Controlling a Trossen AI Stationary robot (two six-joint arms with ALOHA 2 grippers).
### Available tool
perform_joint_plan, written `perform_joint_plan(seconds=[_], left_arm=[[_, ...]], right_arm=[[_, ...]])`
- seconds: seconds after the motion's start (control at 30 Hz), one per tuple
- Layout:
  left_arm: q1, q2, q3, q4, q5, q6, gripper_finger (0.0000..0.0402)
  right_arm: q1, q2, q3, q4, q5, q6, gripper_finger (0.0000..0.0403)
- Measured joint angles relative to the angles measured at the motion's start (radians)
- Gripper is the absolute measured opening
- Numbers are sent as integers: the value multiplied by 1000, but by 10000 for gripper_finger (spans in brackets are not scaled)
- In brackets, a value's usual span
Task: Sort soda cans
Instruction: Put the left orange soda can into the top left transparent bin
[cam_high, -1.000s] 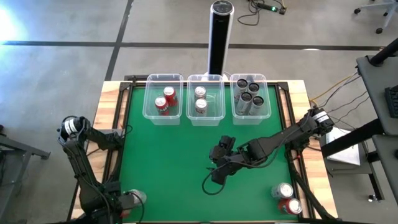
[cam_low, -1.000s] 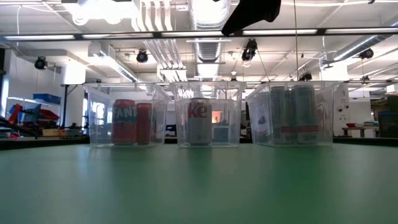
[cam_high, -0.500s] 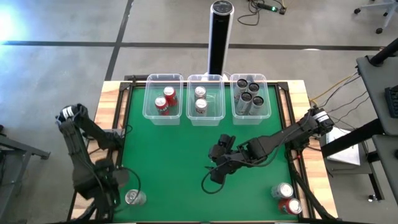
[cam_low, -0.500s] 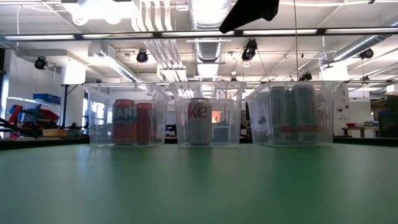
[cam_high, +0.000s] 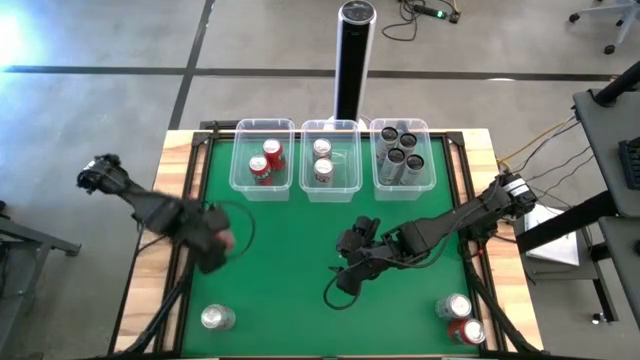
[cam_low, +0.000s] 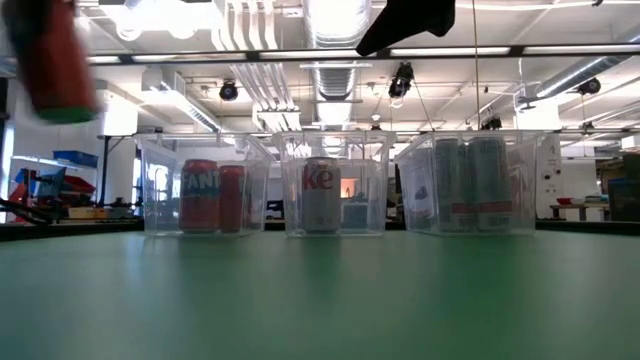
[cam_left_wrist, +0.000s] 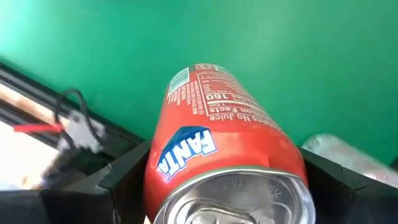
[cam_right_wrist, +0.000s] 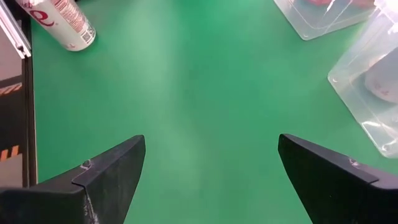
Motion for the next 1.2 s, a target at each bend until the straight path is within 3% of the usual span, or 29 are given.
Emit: perform_joint_plan(seconds=[0.13,0.3,0.5,0.67,0.83,1.2], left_arm=[[211,-29,78,68,-94,109,287],[475,-10,186,169,-212,391,287],[853,86,262,204,-243,746,287],[1109,186,275,231,-241,930,287],[1195,245,275,300,-234,999,287],[1205,382,303,335,-231,1008,287]], right_arm=[[-2,0,0,4,6,63,364],[-15,1,-3,26,13,129,364],[-45,2,-4,36,3,187,364],[-56,7,-4,38,3,183,364],[-94,35,-8,49,-37,132,364],[-209,35,-8,152,-170,-73,364]])
